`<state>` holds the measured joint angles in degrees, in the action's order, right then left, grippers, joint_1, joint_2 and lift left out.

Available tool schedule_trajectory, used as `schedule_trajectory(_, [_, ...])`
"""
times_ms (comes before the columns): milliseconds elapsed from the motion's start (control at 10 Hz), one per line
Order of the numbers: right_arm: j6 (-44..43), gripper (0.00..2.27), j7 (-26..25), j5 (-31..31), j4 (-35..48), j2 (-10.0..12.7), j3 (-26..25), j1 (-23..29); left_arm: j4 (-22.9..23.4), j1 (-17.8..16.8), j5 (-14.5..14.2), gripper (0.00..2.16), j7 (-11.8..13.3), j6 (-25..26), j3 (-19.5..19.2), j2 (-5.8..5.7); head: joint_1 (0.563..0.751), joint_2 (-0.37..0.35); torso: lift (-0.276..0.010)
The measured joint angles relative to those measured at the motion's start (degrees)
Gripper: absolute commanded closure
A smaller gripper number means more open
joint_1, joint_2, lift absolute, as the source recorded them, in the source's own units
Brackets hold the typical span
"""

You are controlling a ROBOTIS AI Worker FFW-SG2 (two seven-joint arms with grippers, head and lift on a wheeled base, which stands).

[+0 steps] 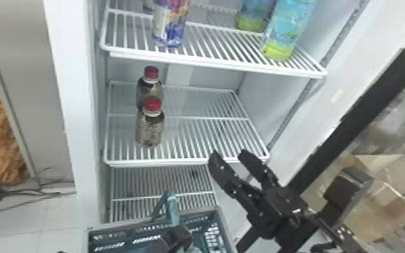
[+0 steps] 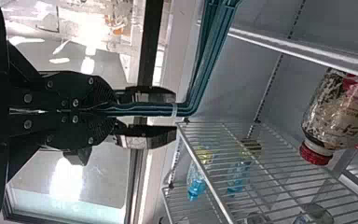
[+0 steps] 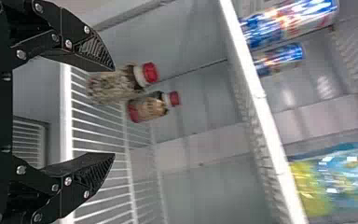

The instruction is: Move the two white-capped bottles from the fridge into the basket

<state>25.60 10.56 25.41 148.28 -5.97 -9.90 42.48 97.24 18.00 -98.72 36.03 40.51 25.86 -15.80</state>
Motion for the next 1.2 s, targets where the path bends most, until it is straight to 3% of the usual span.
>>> schedule_trajectory(600, [-14.5,0.43,-5.4,-7.0,-4.2,0.7,1.8,0.2,0.0,0.2,0.2,1.12,-0.1,0.1,-0.3,0.12,0.695,-0.350,-0.260])
schedule_trajectory(900, [-19.9,0.21,-5.5,-9.2,-9.9,1.2,2.1,-1.3,0.0,0.5,0.4,1.12,-0.2,0.1,-0.7,0.24,0.695,-0.350,-0.260])
schedule_trajectory(1200, [-22.1,0.17,-5.5,-10.5,-12.5,1.4,2.8,-1.7,0.0,0.6,0.7,1.12,-0.3,0.2,-0.7,0.29,0.695,-0.350,-0.260])
